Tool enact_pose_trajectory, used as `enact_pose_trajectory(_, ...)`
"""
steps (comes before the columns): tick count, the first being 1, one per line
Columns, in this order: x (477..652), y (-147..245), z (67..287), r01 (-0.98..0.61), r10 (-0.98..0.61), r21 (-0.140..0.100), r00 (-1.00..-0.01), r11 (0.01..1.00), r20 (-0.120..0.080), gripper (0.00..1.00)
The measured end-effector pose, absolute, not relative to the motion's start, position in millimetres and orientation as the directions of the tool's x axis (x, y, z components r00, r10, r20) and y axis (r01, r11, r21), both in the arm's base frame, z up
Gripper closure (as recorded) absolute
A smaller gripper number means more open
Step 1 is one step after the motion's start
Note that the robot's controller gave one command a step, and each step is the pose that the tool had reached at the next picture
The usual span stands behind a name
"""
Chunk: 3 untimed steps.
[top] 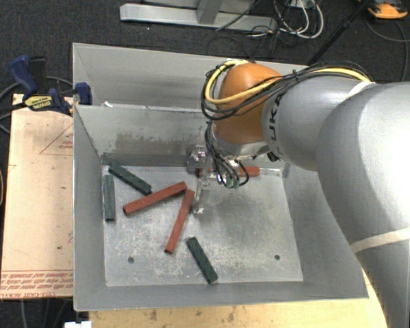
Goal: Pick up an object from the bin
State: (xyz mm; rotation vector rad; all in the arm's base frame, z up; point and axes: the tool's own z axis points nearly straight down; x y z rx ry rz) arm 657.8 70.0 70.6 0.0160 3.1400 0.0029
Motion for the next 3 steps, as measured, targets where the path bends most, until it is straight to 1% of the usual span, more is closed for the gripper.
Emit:
enact_pose_trajectory(1,616.8,160,70,-0.162,-0.162,0.004,-0.987,0.987,-0.001,0.0)
enact_pose_trajectory(2,618.7,155,71,-0.157,-0.157,0.001,-0.988,0.988,-0.003,1.0)
enact_pose_trajectory(3,604.4,145,211,-0.193,-0.193,0.001,-0.981,0.981,-0.011,1.0)
